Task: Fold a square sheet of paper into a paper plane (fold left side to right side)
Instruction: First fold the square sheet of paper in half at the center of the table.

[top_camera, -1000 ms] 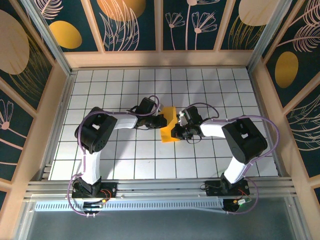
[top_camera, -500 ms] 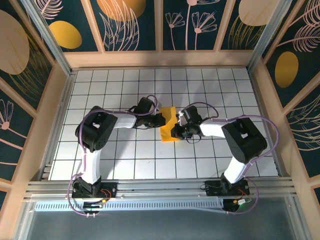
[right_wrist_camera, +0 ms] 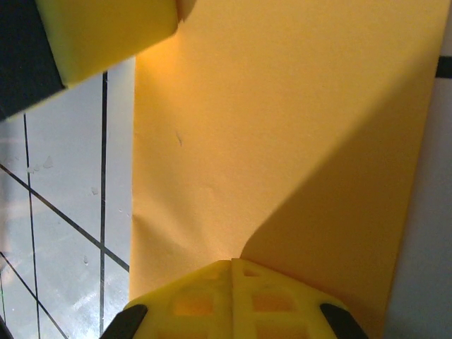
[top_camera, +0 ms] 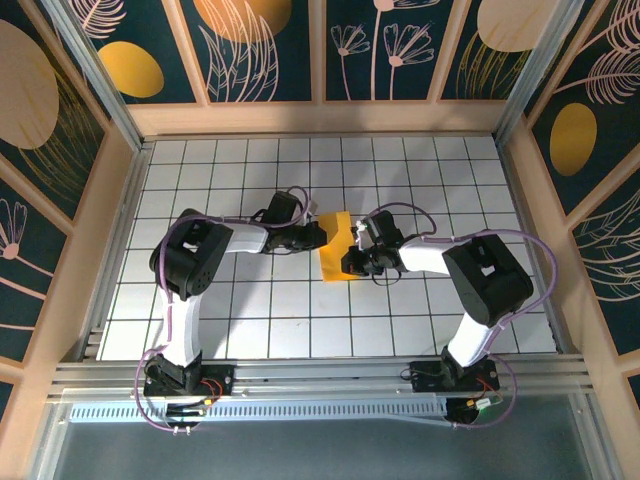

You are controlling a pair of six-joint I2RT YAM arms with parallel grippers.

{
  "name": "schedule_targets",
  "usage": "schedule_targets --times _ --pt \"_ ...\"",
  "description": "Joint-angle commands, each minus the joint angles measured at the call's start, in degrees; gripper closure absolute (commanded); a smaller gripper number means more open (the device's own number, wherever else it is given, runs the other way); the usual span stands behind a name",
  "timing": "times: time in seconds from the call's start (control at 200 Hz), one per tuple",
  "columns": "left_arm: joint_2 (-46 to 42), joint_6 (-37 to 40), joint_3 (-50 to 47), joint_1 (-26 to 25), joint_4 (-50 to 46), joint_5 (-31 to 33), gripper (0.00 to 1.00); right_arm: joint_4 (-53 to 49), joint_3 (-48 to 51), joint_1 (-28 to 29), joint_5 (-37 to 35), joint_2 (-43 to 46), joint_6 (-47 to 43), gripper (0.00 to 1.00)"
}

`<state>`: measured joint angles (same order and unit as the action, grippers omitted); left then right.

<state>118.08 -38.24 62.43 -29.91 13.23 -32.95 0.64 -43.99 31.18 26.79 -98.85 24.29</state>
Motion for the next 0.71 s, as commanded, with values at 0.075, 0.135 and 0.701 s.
schedule_targets --times 0.075,0.135,0.701 --pt "4.7 1.6 4.0 4.4 -2.6 6.6 0.94 -8.7 2.4 -0.2 -8.6 -3.8 -1.4 1.0" --pt "5.7 2.0 5.7 4.8 -3.2 6.7 0.94 -8.8 2.4 -0.2 -8.6 -3.9 -1.5 1.0" --pt "13.5 2.9 16.4 8.4 -7.4 7.6 0.94 -8.3 2.6 -0.2 -8.2 -3.4 -1.0 1.0"
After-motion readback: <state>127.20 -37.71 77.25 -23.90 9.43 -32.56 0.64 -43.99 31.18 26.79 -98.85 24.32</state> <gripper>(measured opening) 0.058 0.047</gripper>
